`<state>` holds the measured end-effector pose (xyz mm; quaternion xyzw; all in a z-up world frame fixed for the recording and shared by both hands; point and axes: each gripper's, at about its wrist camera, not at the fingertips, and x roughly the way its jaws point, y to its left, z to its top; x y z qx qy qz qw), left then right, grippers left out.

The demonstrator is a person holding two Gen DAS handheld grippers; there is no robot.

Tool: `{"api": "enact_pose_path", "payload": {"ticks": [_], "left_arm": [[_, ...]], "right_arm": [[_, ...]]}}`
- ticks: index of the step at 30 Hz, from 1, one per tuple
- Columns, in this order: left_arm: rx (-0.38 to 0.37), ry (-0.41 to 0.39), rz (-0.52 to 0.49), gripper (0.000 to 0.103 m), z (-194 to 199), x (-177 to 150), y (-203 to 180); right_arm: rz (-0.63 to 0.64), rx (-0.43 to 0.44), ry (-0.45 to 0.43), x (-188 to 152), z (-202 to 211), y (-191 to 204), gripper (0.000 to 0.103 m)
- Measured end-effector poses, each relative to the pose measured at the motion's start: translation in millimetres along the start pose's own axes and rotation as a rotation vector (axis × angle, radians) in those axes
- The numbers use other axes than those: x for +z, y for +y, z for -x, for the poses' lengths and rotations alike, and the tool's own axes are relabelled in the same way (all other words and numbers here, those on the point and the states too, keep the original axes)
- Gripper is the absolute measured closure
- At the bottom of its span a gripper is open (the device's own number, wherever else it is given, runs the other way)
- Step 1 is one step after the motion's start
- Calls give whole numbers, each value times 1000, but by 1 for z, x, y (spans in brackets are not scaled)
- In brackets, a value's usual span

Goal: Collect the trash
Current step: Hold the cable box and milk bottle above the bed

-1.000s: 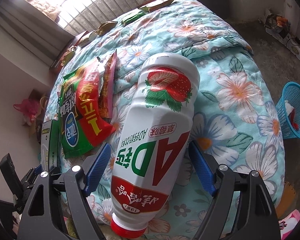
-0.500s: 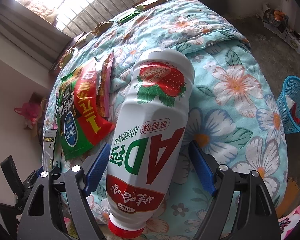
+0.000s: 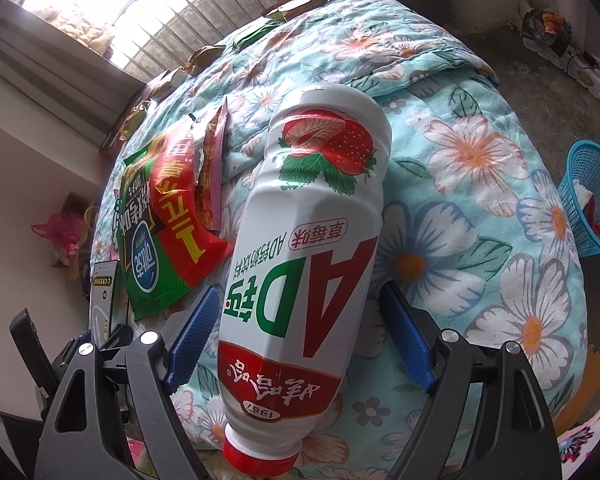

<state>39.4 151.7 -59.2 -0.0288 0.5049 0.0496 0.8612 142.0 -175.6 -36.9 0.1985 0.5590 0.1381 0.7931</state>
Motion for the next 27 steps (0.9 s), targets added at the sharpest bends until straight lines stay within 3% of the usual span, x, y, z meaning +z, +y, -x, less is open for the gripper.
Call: {"api": "enact_pose_path", "payload": {"ticks": [13,27], "left_arm": [[15,-18,15,23,11,-5,4],[53,-74,20,23,30,-2,8]], "right_arm": [[-42,47,-9,1,3,-9,24],[-65,57,-6,-2,3,-12,35]]}}
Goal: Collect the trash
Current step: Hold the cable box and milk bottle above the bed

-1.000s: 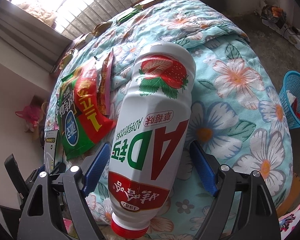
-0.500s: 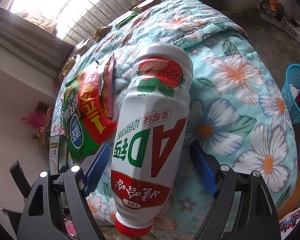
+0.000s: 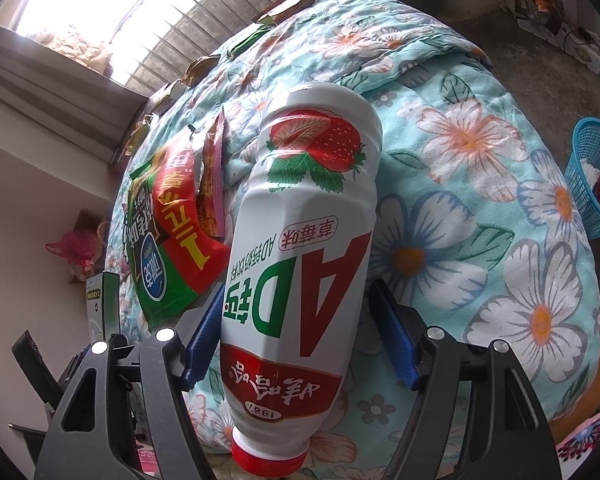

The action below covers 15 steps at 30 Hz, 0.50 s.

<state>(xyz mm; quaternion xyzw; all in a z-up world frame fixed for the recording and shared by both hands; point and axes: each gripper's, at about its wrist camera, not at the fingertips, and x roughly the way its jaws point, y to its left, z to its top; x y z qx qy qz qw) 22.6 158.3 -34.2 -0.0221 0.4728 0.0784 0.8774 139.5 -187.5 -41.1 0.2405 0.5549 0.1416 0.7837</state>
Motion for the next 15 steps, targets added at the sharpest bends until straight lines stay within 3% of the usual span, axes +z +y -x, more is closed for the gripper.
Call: {"api": "enact_pose_path", "payload": {"ticks": [2,15], "left_arm": [[3,-7,0,23,2,1,0],[11,-28,-7,23,8,5,-4]], "right_arm": [[-1,10,0,0,-1,0,39],[-13,46,-7,-1,2,-4,40]]}}
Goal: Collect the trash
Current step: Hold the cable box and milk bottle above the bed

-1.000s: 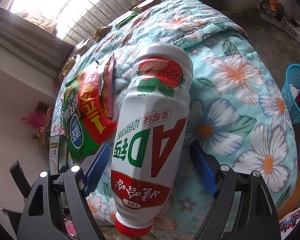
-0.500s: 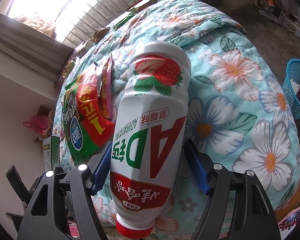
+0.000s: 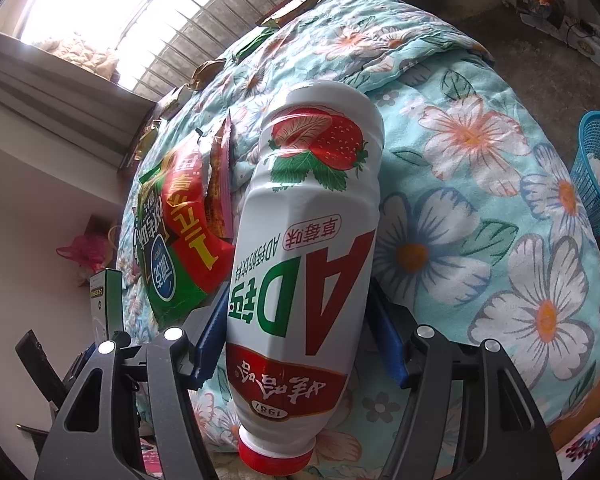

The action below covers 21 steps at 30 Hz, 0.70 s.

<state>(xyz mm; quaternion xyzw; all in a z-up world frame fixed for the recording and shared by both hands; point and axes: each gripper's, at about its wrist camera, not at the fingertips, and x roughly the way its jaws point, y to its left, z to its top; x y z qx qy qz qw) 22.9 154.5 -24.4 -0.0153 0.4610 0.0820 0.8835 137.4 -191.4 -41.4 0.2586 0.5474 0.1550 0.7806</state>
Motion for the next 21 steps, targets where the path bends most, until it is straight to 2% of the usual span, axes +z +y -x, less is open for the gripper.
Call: {"api": "enact_pose_path", "payload": {"ticks": [21], "left_arm": [[20,-40,-26,23,14,3,-9]], "right_arm": [[5,27,-7,-1,9,-2,41]]}}
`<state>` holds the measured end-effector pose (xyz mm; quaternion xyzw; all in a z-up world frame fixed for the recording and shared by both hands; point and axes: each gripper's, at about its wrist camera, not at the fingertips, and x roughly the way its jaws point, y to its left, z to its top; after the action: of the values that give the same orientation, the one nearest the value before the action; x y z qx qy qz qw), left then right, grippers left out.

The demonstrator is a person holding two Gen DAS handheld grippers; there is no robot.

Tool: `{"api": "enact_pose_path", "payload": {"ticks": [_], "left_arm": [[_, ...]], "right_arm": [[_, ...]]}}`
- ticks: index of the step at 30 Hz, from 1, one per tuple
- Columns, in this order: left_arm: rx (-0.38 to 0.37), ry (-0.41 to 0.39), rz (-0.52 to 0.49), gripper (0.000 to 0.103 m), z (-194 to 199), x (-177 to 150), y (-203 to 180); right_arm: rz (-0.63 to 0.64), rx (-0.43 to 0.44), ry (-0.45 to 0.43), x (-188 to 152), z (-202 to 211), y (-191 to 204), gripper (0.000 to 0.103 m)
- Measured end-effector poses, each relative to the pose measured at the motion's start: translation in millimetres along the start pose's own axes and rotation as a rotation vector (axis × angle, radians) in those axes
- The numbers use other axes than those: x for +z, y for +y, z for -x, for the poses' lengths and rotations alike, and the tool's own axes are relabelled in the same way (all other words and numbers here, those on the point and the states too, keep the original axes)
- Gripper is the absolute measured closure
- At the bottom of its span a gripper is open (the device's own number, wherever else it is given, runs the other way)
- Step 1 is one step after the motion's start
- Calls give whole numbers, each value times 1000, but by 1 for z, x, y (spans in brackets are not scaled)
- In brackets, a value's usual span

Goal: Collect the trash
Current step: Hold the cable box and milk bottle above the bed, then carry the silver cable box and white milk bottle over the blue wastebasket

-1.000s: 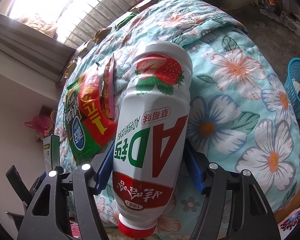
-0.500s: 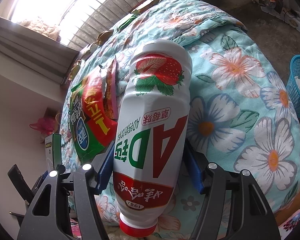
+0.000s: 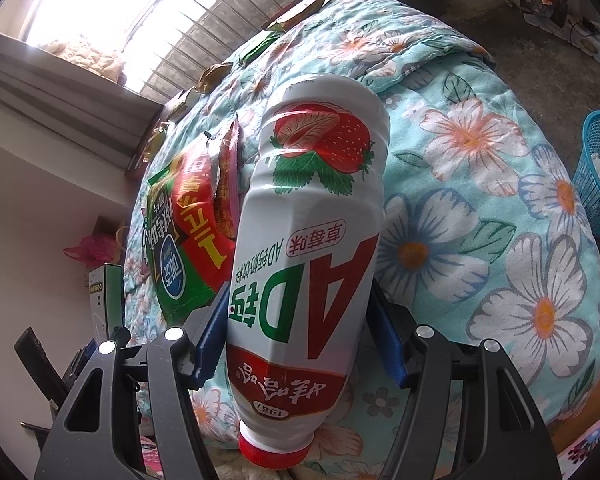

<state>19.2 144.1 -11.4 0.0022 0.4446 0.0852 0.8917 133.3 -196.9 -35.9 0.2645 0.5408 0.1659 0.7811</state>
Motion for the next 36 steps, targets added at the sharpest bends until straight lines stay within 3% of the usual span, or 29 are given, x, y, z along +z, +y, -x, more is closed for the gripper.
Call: {"api": "enact_pose_path", "payload": {"ticks": [15,24,30,36], "left_arm": [[14,-53,-48,23,21,8,-18],[-16,-114,-128,23,40,26,-52],[-132,-176,-228,23,57,52,-100],[-333,-201,-330,23,70,89,-168]], "right_arm": [[0,42,-35,-4,17,-4,41],[-35,92,-82,-5,40,-28,41],[-89,119,-160,-8,73,-52,41],[-177,100,-310,-9,128,-94,41]]}}
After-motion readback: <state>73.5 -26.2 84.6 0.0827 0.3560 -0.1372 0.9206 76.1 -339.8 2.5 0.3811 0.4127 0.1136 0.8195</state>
